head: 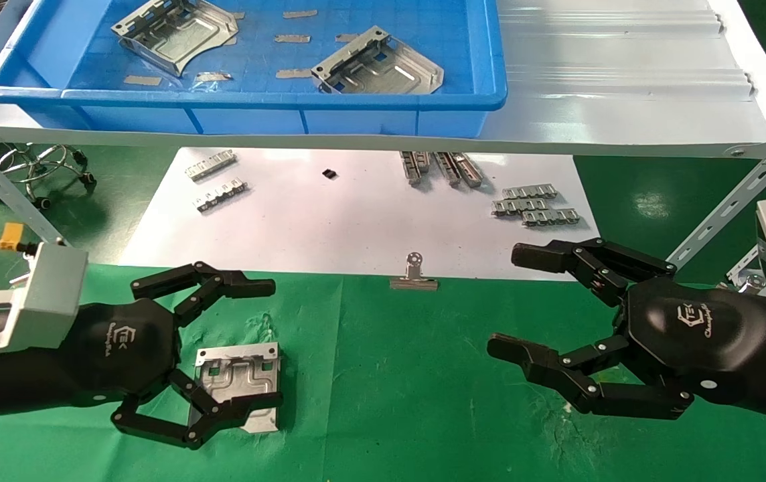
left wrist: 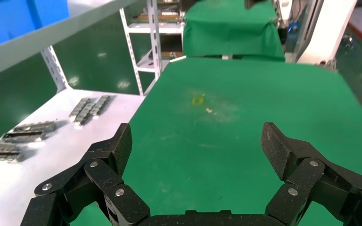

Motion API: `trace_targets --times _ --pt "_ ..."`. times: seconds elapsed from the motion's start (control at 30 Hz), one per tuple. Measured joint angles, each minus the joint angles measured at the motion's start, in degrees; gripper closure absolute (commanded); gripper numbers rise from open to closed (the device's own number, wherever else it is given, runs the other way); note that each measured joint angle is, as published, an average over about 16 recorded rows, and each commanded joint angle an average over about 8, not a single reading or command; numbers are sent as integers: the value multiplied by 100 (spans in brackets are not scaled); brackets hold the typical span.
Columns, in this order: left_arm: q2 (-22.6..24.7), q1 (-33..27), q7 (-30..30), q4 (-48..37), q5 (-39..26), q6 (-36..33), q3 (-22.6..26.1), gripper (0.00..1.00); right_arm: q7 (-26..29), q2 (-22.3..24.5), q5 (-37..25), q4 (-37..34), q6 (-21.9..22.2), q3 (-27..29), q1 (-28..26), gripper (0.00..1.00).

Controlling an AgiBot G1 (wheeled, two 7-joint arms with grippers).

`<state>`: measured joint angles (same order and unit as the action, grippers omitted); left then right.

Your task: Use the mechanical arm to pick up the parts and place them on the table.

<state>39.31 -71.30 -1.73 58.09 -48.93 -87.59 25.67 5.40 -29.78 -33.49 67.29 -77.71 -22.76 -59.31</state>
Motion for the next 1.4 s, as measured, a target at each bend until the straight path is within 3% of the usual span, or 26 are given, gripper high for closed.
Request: trace_targets --times 0.67,1.4 --pt "-415 943 1187 1501 688 182 -934 0 0 0 0 0 0 0 1 0" --pt "-445 1007 1266 1596 737 199 -996 0 0 1 0 -1 1 1 2 0"
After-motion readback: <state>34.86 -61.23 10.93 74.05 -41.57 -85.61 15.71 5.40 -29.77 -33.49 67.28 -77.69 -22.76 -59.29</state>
